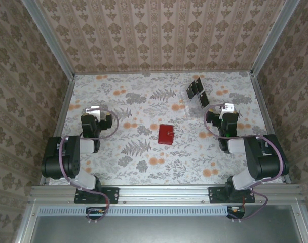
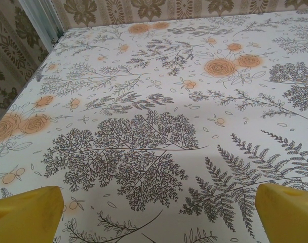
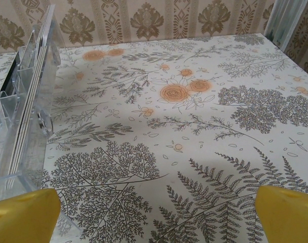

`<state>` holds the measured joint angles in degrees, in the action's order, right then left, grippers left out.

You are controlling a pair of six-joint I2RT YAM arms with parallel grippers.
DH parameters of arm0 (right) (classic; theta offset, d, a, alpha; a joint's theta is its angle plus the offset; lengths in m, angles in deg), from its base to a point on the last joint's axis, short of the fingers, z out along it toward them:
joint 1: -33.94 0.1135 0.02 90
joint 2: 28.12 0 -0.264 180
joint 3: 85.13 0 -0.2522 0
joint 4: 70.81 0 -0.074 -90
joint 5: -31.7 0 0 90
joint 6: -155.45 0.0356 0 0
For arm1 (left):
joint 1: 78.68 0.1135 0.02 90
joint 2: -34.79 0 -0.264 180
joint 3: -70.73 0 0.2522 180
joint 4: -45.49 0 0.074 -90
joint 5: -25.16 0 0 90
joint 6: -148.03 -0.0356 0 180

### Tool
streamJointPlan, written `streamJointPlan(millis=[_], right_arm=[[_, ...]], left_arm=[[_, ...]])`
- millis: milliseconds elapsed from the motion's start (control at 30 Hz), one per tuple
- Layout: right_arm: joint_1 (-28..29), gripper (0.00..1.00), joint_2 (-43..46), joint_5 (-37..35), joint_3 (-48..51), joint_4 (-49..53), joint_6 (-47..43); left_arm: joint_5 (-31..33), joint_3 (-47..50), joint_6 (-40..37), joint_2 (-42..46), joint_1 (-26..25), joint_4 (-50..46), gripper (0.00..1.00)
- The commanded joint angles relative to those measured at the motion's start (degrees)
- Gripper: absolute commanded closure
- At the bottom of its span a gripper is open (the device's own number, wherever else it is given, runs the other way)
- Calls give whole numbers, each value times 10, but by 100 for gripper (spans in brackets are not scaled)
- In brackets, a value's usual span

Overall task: Put the credit cards into the card holder
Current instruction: Reset both arms

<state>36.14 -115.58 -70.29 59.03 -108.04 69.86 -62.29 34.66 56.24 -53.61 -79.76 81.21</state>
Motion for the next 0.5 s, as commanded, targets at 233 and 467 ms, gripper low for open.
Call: streamJointPlan(millis=[233, 467], right_arm=[[3, 0, -4, -6, -6, 5, -10], [2, 0, -2, 1, -4, 3, -12]], left_arm=[[-3, -5, -13, -1, -1, 10, 0], [-3, -5, -13, -1, -1, 10, 0]])
